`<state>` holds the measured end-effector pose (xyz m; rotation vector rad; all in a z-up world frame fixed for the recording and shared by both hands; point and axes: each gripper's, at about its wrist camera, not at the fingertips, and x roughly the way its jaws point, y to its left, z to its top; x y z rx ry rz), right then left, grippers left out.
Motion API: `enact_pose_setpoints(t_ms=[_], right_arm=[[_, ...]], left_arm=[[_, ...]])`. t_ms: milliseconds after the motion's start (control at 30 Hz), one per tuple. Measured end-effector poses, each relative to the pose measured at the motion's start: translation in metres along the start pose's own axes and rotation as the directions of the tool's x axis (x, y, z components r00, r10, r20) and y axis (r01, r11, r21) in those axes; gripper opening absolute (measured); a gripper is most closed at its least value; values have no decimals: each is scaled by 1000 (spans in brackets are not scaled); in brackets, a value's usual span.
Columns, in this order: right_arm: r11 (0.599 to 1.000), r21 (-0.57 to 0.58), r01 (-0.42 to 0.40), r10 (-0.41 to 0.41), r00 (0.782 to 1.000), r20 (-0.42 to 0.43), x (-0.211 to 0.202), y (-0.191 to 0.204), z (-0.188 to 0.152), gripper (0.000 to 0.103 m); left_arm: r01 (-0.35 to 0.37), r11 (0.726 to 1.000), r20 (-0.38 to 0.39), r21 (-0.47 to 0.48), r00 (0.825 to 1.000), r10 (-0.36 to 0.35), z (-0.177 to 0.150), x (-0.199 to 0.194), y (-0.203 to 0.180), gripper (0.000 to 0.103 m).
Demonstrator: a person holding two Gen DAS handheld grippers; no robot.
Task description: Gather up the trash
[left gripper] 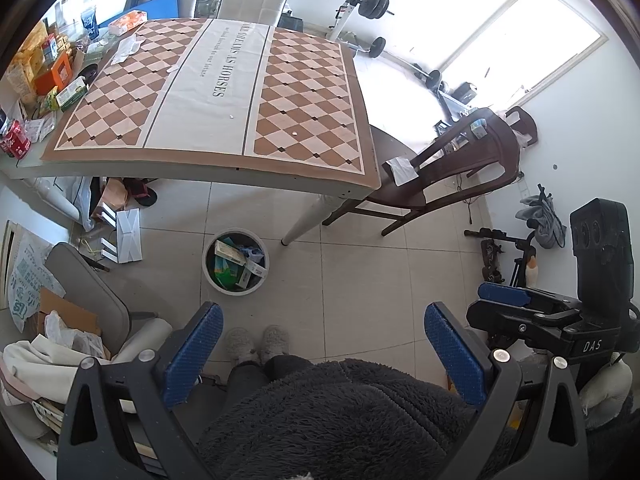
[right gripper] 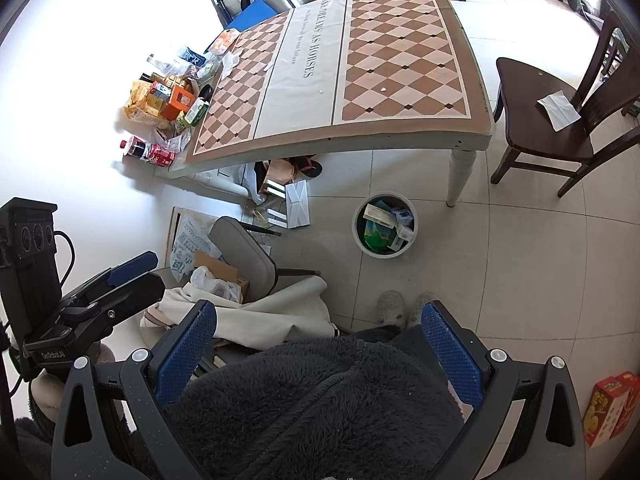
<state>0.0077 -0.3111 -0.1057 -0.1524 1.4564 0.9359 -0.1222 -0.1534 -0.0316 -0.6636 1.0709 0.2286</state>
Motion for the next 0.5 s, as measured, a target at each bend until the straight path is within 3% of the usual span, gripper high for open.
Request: enact_pose_setpoints(t_ms=[500], right_arm=[[1000, -2, -2, 2, 1000, -3, 0, 0, 0, 103]], left_arm=[[2, 1000, 2, -1, 1000, -2, 2, 3, -12, 103]])
